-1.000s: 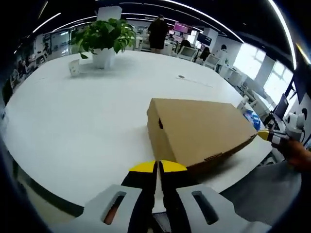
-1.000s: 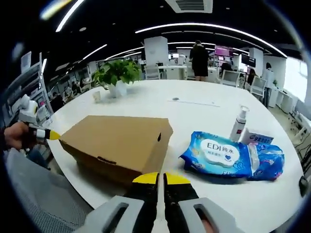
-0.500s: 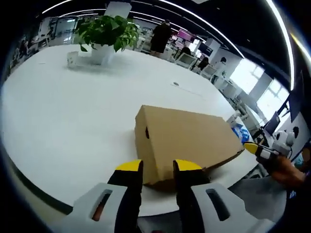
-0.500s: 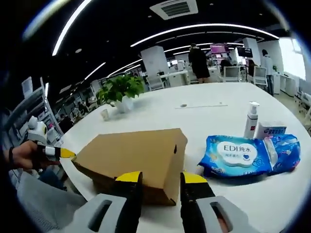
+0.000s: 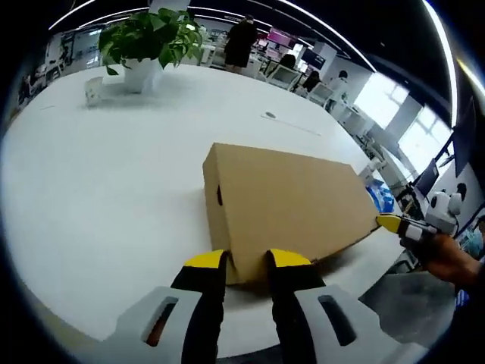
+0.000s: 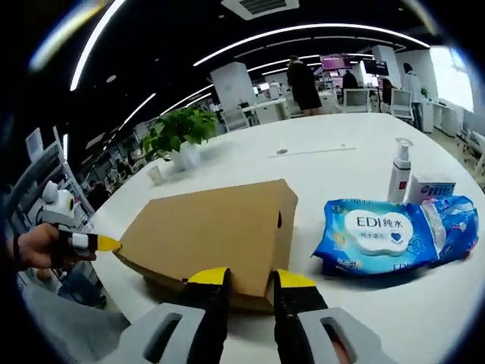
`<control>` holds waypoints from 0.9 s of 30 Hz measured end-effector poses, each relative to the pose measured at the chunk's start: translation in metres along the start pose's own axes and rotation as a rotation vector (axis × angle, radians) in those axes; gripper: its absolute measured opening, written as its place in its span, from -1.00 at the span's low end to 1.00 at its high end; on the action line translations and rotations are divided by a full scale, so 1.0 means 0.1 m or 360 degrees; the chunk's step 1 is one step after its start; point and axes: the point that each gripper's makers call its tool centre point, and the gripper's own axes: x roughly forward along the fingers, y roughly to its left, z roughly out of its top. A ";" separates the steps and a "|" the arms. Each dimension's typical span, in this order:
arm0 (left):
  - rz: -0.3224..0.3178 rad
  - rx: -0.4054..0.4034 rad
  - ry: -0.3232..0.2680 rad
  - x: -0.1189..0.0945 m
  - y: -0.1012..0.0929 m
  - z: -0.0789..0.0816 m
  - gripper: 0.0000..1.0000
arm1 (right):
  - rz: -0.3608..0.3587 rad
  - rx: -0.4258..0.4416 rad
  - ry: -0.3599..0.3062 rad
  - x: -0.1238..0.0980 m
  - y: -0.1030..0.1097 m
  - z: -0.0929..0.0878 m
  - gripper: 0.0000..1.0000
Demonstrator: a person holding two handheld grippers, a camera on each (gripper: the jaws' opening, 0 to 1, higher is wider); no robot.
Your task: Operate the shoe box by opening the lid, removing the specified soft item, and placing it in the target area until the item is outside and the box remains undamaged.
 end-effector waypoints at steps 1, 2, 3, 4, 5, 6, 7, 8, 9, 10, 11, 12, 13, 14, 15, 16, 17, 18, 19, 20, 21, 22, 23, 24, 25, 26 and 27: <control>0.0000 0.0003 -0.0004 0.03 0.00 0.04 -0.58 | -0.0017 0.0002 -0.0006 0.04 -0.02 0.05 -0.62; -0.0001 0.0005 -0.0003 0.05 -0.02 0.07 -0.58 | -0.0029 -0.0002 -0.0006 0.06 -0.05 0.07 -0.62; -0.0001 0.0007 -0.0004 0.08 -0.03 0.10 -0.58 | -0.0040 -0.0006 -0.0008 0.10 -0.08 0.11 -0.62; -0.0002 0.0012 -0.0007 0.12 -0.05 0.15 -0.58 | -0.0044 -0.0008 -0.0008 0.12 -0.10 0.13 -0.62; -0.0004 0.0012 -0.0006 0.15 -0.06 0.18 -0.58 | -0.0049 -0.0012 -0.0010 0.13 -0.13 0.16 -0.62; -0.0005 0.0017 -0.0005 0.18 -0.07 0.21 -0.58 | -0.0054 -0.0015 -0.0014 0.16 -0.17 0.19 -0.62; -0.0005 0.0032 -0.0005 0.21 -0.09 0.24 -0.58 | -0.0056 -0.0015 -0.0015 0.17 -0.19 0.20 -0.62; -0.0005 0.0041 -0.0007 0.23 -0.10 0.26 -0.59 | -0.0058 -0.0015 -0.0014 0.19 -0.22 0.23 -0.62; -0.0007 0.0045 -0.0008 0.26 -0.12 0.28 -0.59 | -0.0061 -0.0019 -0.0013 0.20 -0.23 0.25 -0.62; -0.0008 0.0047 -0.0009 0.28 -0.13 0.29 -0.59 | -0.0067 -0.0031 -0.0010 0.21 -0.26 0.27 -0.62; -0.0010 0.0051 -0.0012 0.31 -0.15 0.31 -0.59 | -0.0073 -0.0040 -0.0010 0.22 -0.28 0.29 -0.62; -0.0010 0.0047 -0.0016 0.33 -0.16 0.33 -0.59 | -0.0079 -0.0045 -0.0011 0.23 -0.30 0.30 -0.62; -0.0010 0.0045 -0.0020 0.35 -0.18 0.34 -0.59 | -0.0088 -0.0047 -0.0016 0.24 -0.32 0.32 -0.62; -0.0011 0.0046 -0.0023 0.37 -0.20 0.36 -0.59 | -0.0094 -0.0042 -0.0019 0.24 -0.34 0.33 -0.62; -0.0012 0.0045 -0.0025 0.38 -0.21 0.37 -0.59 | -0.0100 -0.0031 -0.0021 0.25 -0.37 0.35 -0.63; -0.0014 0.0044 -0.0025 0.40 -0.22 0.38 -0.59 | -0.0101 -0.0029 -0.0021 0.25 -0.38 0.35 -0.62; -0.0015 0.0046 -0.0025 0.41 -0.22 0.39 -0.59 | -0.0104 -0.0026 -0.0022 0.25 -0.40 0.36 -0.62; -0.0016 0.0049 -0.0024 0.42 -0.23 0.40 -0.59 | -0.0102 -0.0025 -0.0020 0.26 -0.41 0.37 -0.62; -0.0018 0.0049 -0.0022 0.42 -0.22 0.40 -0.59 | -0.0099 -0.0026 -0.0019 0.26 -0.41 0.37 -0.62; -0.0021 0.0049 -0.0021 0.42 -0.22 0.40 -0.59 | -0.0096 -0.0028 -0.0018 0.25 -0.41 0.37 -0.62; -0.0026 0.0044 -0.0022 0.42 -0.22 0.39 -0.58 | -0.0093 -0.0035 -0.0016 0.25 -0.41 0.37 -0.62; -0.0030 0.0038 -0.0023 0.42 -0.22 0.39 -0.58 | -0.0092 -0.0041 -0.0015 0.25 -0.41 0.37 -0.61; -0.0034 0.0031 -0.0027 0.42 -0.22 0.39 -0.58 | -0.0090 -0.0045 -0.0015 0.25 -0.41 0.37 -0.61; -0.0034 0.0028 -0.0029 0.42 -0.22 0.39 -0.58 | -0.0088 -0.0044 -0.0016 0.25 -0.40 0.37 -0.62; -0.0032 0.0024 -0.0030 0.41 -0.22 0.39 -0.58 | -0.0088 -0.0042 -0.0018 0.25 -0.40 0.37 -0.62; -0.0031 0.0024 -0.0029 0.41 -0.22 0.39 -0.58 | -0.0088 -0.0040 -0.0019 0.25 -0.40 0.36 -0.62; -0.0028 0.0029 -0.0025 0.41 -0.22 0.38 -0.58 | -0.0087 -0.0037 -0.0018 0.24 -0.40 0.36 -0.62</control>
